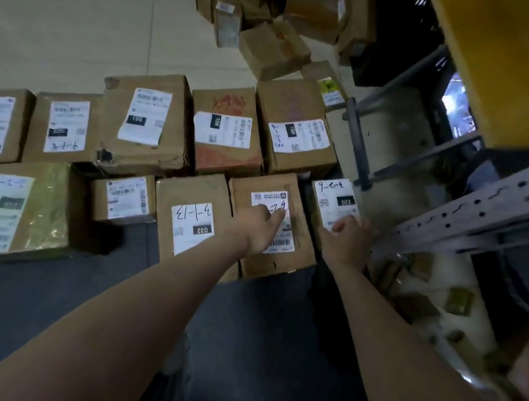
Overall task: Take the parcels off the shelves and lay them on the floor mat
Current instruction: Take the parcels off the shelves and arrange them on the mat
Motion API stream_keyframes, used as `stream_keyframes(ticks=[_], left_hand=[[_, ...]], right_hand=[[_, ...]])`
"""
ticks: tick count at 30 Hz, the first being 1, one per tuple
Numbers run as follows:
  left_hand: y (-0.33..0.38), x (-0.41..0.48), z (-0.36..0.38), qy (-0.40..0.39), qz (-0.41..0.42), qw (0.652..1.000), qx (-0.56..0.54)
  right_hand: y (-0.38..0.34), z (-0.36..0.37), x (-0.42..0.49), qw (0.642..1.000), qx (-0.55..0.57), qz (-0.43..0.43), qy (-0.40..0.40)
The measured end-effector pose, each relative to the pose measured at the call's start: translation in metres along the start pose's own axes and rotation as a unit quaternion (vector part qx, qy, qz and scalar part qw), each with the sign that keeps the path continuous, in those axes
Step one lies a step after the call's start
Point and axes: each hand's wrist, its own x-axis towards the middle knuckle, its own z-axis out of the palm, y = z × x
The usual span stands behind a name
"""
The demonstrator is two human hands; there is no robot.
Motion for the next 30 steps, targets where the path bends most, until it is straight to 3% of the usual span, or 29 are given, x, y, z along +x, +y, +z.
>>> stream_keyframes(ticks=[6,14,22,30], left_hand=[[-0.012,0.007,0.002,0.033,-0.002,0.999,-0.037],[0.018,-0.038,-0.041,0.028,0.007,0.999,-0.030],[0.068,-0.115,-0.080,-0.009,0.055,0.998,0.014],[0.144,-0.200,-0.139,-0.043,0.122,0.991,0.040]], right_hand=[[0.011,0.021,0.006,0.986,0.010,-0.007,-0.166],[-0.018,-0.031,-0.020,0.964,-0.015,0.000,-0.265],[-0.072,-0.098,-0.077,0.970,0.020,0.010,-0.240],[-0.128,-0.201,-0.143,0.988,0.118,0.004,-0.099]])
